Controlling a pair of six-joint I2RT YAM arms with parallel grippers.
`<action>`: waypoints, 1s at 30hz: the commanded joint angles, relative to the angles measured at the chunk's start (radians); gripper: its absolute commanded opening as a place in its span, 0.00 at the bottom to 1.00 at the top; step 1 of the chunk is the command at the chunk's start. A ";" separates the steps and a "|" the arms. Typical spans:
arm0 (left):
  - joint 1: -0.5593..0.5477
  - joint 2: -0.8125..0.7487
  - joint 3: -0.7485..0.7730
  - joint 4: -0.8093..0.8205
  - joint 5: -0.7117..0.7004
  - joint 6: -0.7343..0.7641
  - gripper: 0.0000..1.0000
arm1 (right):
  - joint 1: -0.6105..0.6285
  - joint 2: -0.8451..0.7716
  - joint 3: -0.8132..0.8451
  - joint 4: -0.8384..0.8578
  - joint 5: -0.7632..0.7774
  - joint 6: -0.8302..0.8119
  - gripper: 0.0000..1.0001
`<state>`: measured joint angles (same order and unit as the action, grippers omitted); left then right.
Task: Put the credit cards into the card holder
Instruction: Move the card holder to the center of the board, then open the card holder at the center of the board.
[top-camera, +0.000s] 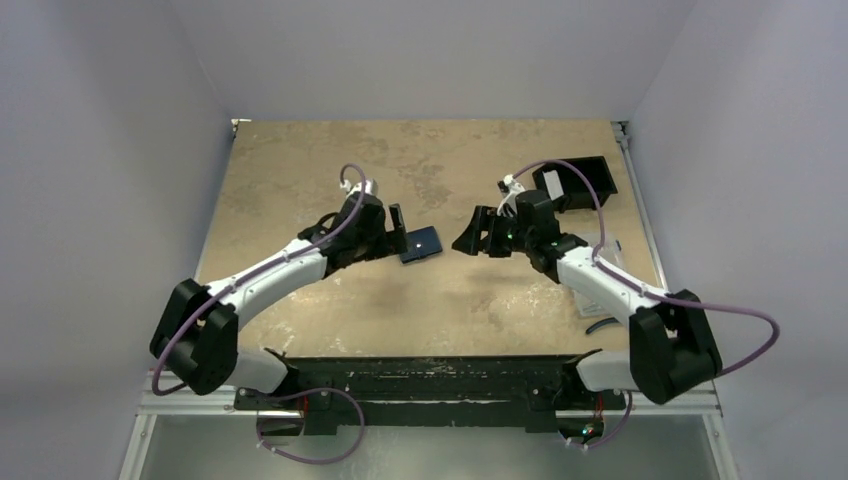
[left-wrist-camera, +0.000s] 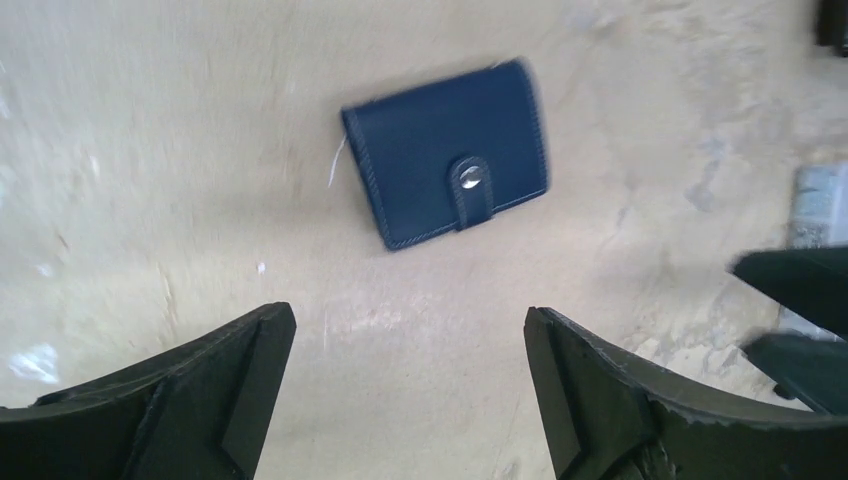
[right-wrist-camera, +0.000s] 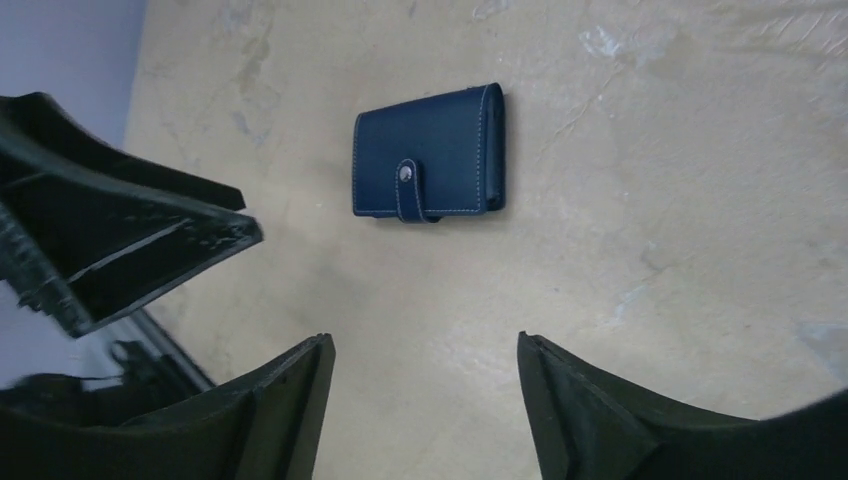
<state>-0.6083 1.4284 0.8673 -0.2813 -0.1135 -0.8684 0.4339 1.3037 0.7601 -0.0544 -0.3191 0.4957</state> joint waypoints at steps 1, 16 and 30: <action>0.034 -0.029 0.183 -0.065 -0.018 0.405 0.91 | -0.055 0.107 -0.008 0.160 -0.208 0.203 0.65; 0.107 0.548 0.531 -0.175 0.202 0.567 0.56 | 0.052 0.413 -0.010 0.472 -0.093 0.592 0.40; 0.104 0.341 0.160 0.000 0.526 0.361 0.38 | 0.019 0.589 0.355 0.115 0.033 0.191 0.32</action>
<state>-0.4904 1.8194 1.0824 -0.2478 0.2676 -0.4717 0.4622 1.9240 0.9928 0.2321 -0.4076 0.9405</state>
